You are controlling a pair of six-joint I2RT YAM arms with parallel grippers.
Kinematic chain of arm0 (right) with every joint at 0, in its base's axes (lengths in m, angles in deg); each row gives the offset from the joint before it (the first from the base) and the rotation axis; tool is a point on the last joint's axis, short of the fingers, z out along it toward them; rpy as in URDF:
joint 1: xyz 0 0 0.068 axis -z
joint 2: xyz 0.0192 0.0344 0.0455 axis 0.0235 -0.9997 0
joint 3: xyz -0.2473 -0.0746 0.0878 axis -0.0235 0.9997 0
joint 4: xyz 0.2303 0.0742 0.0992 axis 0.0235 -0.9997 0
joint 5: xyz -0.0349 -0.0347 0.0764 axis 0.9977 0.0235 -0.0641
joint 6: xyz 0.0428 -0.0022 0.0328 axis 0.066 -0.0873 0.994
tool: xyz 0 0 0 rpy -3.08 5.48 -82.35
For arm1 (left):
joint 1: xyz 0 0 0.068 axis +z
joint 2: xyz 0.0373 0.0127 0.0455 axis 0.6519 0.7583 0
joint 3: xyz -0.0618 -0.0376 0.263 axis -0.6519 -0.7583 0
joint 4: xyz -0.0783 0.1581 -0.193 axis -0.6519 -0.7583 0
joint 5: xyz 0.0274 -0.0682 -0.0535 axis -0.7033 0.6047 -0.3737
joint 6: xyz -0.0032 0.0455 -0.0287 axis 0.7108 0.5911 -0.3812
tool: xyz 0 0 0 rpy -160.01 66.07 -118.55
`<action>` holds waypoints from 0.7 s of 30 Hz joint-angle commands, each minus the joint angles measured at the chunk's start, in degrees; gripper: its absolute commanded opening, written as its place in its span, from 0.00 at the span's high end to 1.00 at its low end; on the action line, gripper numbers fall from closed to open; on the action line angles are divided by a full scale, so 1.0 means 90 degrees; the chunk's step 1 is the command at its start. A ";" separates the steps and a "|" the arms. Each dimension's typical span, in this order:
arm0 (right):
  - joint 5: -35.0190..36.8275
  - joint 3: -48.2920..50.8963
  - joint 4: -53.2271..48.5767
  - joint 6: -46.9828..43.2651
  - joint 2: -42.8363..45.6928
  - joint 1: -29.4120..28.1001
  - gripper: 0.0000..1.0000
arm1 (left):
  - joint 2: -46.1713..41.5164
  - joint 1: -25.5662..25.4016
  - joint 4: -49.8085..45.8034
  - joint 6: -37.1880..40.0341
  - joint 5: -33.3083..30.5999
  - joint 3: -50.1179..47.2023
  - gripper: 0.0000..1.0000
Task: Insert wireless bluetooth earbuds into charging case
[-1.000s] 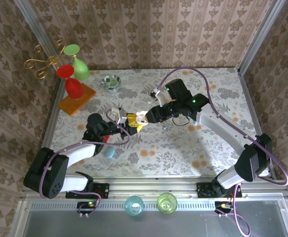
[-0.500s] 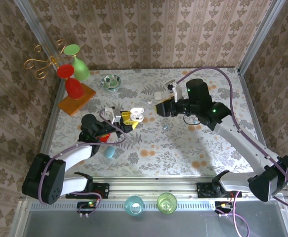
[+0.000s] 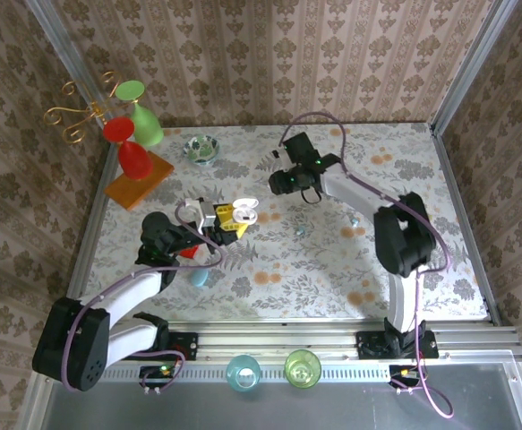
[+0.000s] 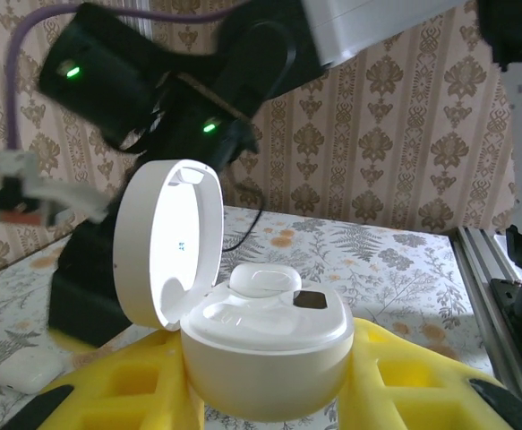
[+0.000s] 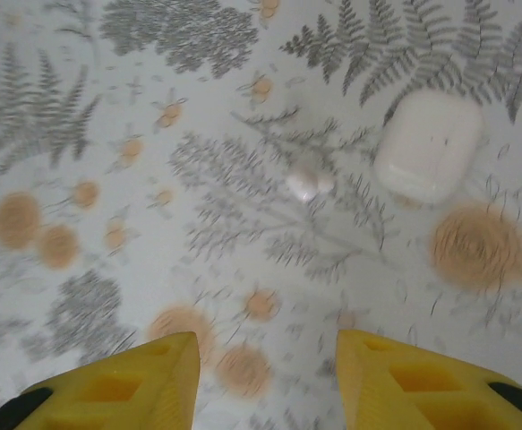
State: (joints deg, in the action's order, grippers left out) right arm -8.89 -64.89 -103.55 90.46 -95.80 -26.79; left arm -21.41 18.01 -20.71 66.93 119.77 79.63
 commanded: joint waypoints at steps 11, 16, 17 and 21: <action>0.1110 -0.2870 -0.1739 -0.1300 -0.2356 -0.0353 0.65 | -0.0037 0.0015 -0.0225 0.0299 -0.0058 -0.0077 0.84; 0.1457 -0.3634 -0.2112 -0.1456 -0.2926 -0.0369 0.66 | -0.0039 0.0019 -0.0228 0.0302 -0.0057 -0.0101 0.84; 0.1501 -0.3747 -0.2169 -0.1483 -0.3006 -0.0369 0.66 | -0.0049 0.0020 -0.0232 0.0309 -0.0057 -0.0106 0.84; 0.1685 -0.4144 -0.2308 -0.1600 -0.3279 -0.0376 0.68 | -0.0049 0.0020 -0.0232 0.0316 -0.0065 -0.0106 0.84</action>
State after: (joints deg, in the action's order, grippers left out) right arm 3.07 -98.77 -120.57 78.04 -123.30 -30.11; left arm -21.87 18.01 -23.57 68.55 119.23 79.04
